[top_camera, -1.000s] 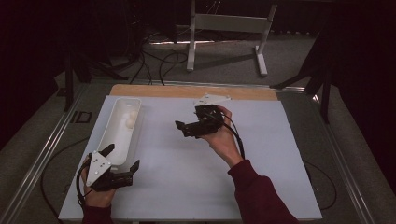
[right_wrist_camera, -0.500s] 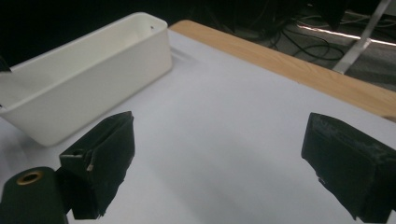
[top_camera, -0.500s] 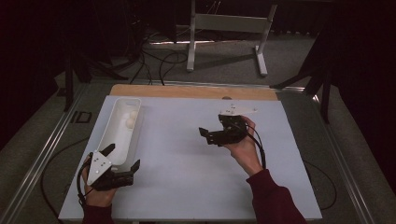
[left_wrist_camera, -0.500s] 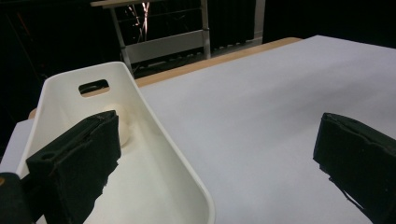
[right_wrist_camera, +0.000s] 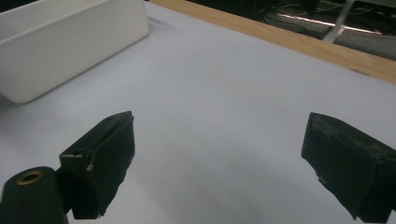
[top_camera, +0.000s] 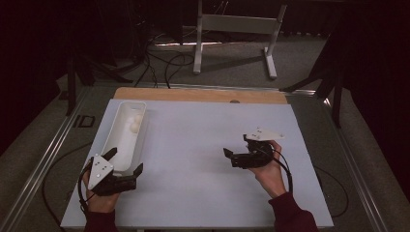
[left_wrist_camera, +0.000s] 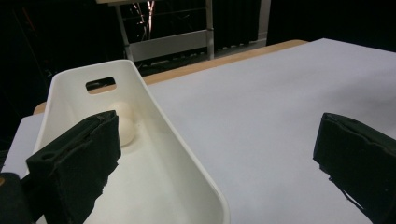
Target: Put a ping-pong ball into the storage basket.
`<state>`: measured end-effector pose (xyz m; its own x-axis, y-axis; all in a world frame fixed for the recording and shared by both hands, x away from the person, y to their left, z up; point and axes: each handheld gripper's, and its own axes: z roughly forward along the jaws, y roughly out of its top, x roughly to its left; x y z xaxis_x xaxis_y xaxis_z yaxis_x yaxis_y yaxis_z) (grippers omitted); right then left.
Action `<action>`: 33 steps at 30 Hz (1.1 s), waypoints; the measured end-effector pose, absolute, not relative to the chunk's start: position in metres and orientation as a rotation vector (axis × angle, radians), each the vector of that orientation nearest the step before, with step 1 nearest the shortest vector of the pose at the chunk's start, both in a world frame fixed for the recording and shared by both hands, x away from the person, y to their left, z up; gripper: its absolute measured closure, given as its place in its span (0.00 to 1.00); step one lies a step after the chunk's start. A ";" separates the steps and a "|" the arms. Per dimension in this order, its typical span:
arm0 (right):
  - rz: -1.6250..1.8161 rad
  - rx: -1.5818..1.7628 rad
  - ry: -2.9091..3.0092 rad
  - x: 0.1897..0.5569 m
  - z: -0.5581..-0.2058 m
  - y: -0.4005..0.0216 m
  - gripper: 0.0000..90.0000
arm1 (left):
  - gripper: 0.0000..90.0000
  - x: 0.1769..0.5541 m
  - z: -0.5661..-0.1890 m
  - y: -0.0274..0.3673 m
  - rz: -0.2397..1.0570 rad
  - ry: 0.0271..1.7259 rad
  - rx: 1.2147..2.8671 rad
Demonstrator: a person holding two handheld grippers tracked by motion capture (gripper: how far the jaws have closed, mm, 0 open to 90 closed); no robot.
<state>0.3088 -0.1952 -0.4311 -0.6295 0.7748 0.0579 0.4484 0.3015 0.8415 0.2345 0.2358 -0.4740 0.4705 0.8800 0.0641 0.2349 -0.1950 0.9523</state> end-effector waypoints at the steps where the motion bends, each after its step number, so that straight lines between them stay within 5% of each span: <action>1: 1.258 1.100 2.207 0.307 -0.432 -0.198 0.10 | 0.02 0.234 -0.474 0.236 0.791 0.964 1.699; 33: 1.377 1.150 1.920 0.240 -0.473 -0.281 0.10 | 0.02 0.243 -0.472 0.243 0.753 1.007 1.678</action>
<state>0.2403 -0.2809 -0.4726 -0.5128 0.8557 0.0698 0.3405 0.1281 0.9315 0.2427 0.2426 -0.4720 0.4600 0.8878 0.0166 0.2665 -0.1559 0.9511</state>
